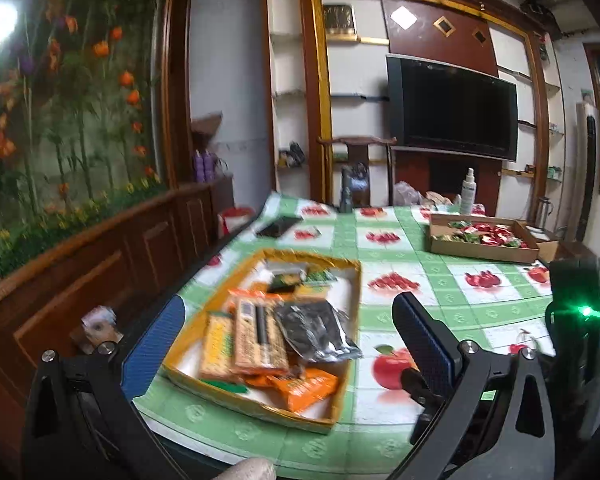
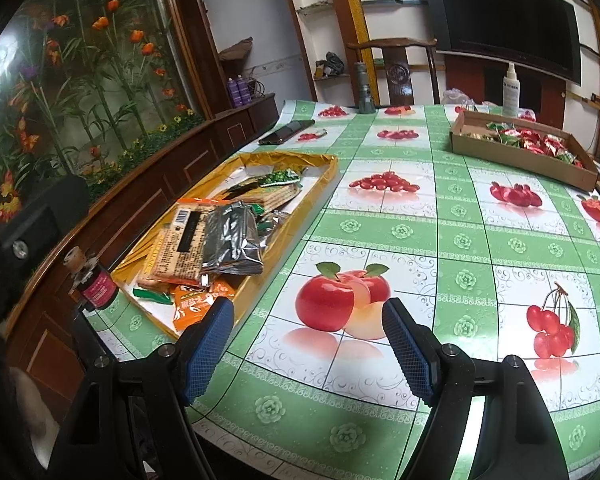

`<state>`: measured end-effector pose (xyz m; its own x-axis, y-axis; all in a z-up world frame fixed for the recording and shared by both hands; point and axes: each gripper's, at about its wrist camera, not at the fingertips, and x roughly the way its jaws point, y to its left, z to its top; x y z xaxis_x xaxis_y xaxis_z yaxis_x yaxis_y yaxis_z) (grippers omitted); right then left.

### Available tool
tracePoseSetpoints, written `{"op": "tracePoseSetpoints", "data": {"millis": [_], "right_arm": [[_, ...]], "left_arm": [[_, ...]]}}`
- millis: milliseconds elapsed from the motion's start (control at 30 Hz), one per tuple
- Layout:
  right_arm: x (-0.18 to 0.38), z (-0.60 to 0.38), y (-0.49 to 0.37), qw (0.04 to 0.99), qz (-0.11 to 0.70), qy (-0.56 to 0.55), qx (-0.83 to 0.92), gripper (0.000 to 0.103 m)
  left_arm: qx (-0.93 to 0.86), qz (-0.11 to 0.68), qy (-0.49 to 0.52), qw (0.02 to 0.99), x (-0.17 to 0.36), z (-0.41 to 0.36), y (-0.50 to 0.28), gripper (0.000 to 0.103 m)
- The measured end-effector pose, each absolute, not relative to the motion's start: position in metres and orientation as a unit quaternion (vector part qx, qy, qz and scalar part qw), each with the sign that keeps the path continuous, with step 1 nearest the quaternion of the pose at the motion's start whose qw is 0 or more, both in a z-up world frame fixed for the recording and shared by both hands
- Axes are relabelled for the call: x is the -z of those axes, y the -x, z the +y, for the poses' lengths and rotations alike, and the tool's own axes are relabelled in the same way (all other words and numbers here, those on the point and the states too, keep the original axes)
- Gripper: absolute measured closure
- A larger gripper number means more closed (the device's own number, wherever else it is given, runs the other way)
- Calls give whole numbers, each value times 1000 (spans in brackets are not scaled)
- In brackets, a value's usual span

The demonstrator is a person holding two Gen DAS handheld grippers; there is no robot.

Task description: Organize snacks

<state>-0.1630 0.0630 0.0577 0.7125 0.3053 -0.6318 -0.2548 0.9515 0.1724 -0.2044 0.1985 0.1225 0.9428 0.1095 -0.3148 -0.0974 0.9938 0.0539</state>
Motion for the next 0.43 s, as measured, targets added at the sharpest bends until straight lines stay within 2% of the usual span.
{"op": "tracePoseSetpoints", "data": {"millis": [133, 300, 433], "right_arm": [[-63, 65, 170, 930, 332, -30, -156, 25], [-66, 68, 175, 934, 317, -18, -163, 24], [-63, 67, 174, 932, 319, -17, -169, 24]], "left_arm": [[-18, 142, 6, 990, -134, 204, 213, 0], [-7, 163, 22, 986, -133, 209, 206, 0], [5, 208, 32, 978, -125, 204, 193, 0]]}}
